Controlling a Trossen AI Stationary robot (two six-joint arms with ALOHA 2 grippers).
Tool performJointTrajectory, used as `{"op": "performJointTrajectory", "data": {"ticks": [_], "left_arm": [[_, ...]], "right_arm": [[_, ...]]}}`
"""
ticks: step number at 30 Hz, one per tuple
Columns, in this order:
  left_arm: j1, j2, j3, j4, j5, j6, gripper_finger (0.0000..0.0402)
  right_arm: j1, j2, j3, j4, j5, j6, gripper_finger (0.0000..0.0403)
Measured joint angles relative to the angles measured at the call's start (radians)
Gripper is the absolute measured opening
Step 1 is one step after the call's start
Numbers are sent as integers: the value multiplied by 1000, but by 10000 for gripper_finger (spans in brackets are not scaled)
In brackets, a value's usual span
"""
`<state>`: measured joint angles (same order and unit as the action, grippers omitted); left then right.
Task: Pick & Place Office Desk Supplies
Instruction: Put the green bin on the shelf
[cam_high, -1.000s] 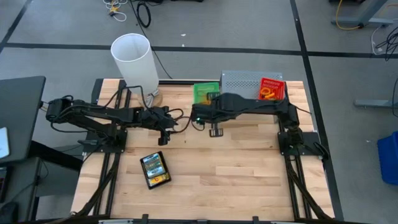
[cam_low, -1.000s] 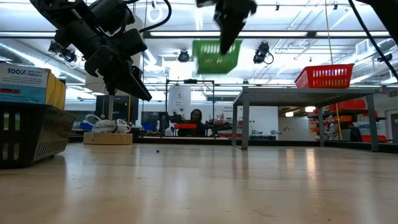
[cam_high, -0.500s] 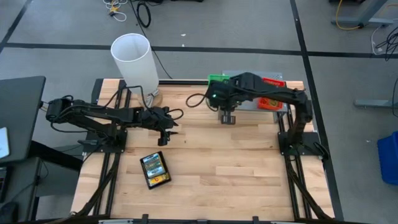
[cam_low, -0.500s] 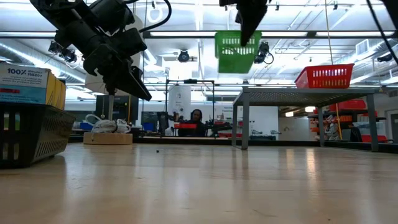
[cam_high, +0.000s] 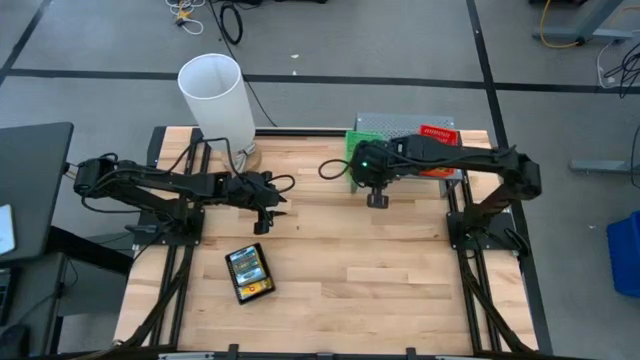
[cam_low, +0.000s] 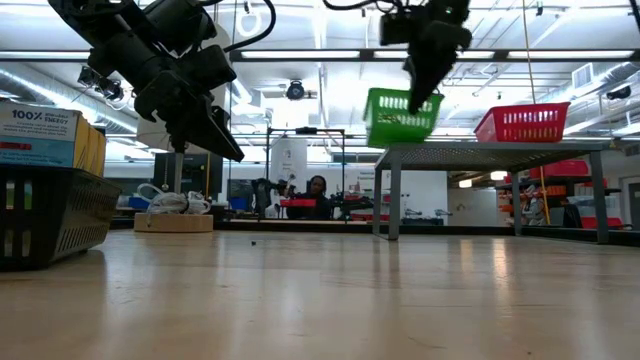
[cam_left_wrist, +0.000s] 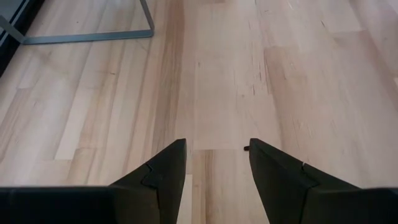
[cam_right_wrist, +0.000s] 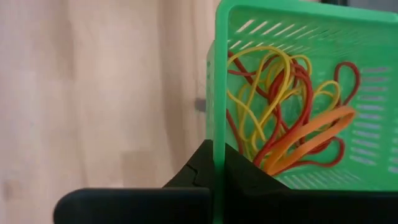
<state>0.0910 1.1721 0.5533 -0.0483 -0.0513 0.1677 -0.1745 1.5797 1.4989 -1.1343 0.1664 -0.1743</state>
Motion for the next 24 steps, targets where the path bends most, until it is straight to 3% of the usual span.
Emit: {"op": "performJointTrajectory", "data": {"ticks": [6,12,24], "left_arm": [[0,0,0,13,0,0,181],[0,0,0,19,5,0,181],[0,0,0,19,7,0,181]], "right_arm": [[-6,-74,-83,-2,77,56,3],[-29,-86,-85,-121,140,100,3],[-70,-87,-85,-224,117,118,3]]}}
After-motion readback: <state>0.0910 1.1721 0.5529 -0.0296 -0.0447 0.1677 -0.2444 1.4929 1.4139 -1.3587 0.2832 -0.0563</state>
